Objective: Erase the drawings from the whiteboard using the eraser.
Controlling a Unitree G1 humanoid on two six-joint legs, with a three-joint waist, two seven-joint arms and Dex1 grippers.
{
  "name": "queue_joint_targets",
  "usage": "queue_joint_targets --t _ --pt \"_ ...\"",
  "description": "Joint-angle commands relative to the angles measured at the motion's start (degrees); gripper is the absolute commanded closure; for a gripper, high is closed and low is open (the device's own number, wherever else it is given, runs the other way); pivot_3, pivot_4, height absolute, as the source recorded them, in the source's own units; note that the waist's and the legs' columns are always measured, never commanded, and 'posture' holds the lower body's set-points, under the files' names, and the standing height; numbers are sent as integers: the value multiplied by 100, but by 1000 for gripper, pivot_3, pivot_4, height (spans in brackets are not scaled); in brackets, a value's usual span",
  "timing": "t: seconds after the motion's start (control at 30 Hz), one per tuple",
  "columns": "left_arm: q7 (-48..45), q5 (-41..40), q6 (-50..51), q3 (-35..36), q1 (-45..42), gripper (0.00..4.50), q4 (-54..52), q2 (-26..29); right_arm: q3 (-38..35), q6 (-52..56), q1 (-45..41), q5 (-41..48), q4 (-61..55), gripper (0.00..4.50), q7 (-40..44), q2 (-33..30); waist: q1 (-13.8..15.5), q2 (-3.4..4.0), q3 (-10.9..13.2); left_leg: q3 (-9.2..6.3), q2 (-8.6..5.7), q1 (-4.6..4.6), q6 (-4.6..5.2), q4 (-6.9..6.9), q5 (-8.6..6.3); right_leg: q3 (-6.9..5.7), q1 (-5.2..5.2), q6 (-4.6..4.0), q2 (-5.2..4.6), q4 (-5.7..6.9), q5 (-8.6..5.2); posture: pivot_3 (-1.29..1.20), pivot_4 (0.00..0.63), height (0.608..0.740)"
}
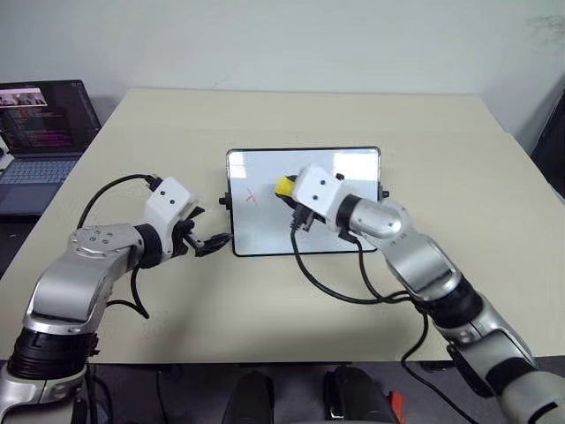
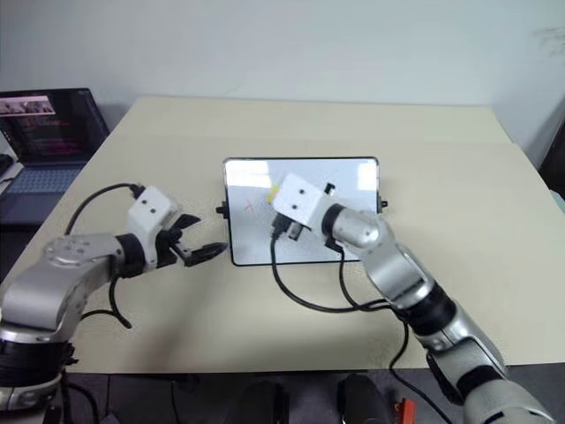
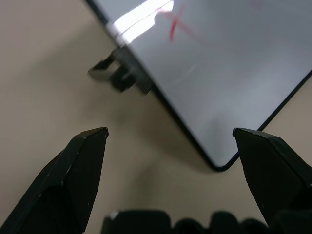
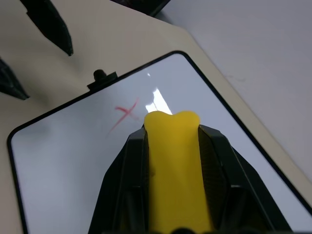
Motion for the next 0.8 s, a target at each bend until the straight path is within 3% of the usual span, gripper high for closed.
queue_joint_targets --t 0.03,0.37,0.67,0.8 --pt "13 5 -67 92 15 0 -111 36 167 -646 -494 -404 639 3398 9 304 1 0 0 -2 2 0 0 0 0 -1 -1 0 -1 0 0 0 150 740" --pt "-25 -22 -354 82 174 0 -193 -83 393 -1530 -1115 -1135 2330 3398 -15 1071 -6 -1 0 -3 8 -4 0 -2 0 -1 -7 -3 -10 3 1 0 150 740" --pt "-31 -72 -394 120 253 0 -242 -110 840 -1815 -843 -1770 2665 3398 609 852 -8 -2 -1 -3 8 -4 0 -2 0 -1 -8 -3 -11 4 1 0 150 740" --pt "-30 -63 -417 85 222 0 -210 -129 756 -1949 -876 -1940 2810 3398 478 947 -9 -3 -2 -3 9 2 0 -1 0 -1 -7 -4 -11 12 2 0 150 740"
